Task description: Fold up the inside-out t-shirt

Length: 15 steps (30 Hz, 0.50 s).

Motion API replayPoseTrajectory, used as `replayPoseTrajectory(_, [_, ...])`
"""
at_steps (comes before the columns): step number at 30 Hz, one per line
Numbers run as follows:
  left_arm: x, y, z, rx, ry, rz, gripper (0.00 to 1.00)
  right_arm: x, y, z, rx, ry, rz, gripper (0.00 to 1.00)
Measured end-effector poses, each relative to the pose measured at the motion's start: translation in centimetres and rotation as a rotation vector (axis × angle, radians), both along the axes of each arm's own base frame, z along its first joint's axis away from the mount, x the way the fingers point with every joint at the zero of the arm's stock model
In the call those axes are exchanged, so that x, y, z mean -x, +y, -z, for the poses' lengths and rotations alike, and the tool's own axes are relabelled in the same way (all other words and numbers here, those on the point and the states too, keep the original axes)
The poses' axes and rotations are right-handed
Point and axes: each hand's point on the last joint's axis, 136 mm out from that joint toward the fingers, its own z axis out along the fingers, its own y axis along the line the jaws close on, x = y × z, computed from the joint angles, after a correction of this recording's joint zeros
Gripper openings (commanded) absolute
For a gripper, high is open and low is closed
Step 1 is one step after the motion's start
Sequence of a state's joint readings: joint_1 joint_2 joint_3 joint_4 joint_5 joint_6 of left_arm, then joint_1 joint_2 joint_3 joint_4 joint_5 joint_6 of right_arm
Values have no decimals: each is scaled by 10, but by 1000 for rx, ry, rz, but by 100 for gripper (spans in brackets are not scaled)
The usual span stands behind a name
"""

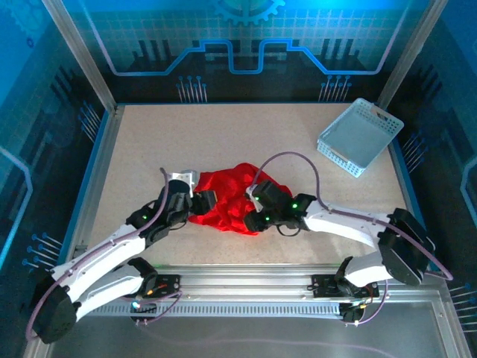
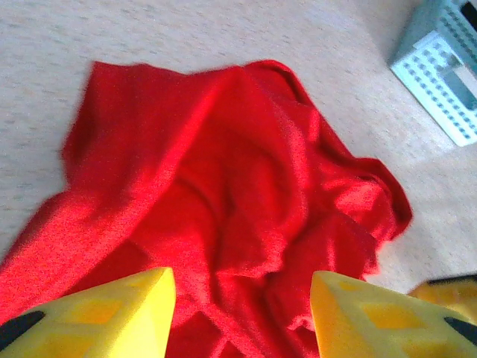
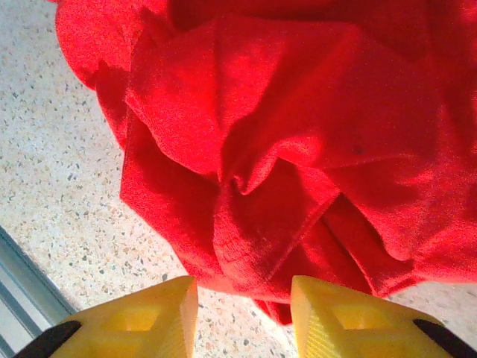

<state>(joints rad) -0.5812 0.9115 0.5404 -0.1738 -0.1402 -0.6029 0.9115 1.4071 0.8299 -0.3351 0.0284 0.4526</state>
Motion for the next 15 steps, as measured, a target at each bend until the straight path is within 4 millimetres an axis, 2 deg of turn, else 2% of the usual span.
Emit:
replayPoseTrajectory(3, [-4,16,5,-11,28,-48,56,-3,6,7,21,-2,-4,41])
replayPoseTrajectory(7, [-4,25,10,-11,56,-67,61,-9,15,6,33,-22,-4,38])
replayPoseTrajectory(11, [-8,30,14,-12,82,-81,64,-19,20,0,39,-55,5,24])
replayPoseTrajectory(15, [-19,36,13,-12,108,-100,71,-24,21,0,63,-80,7,11])
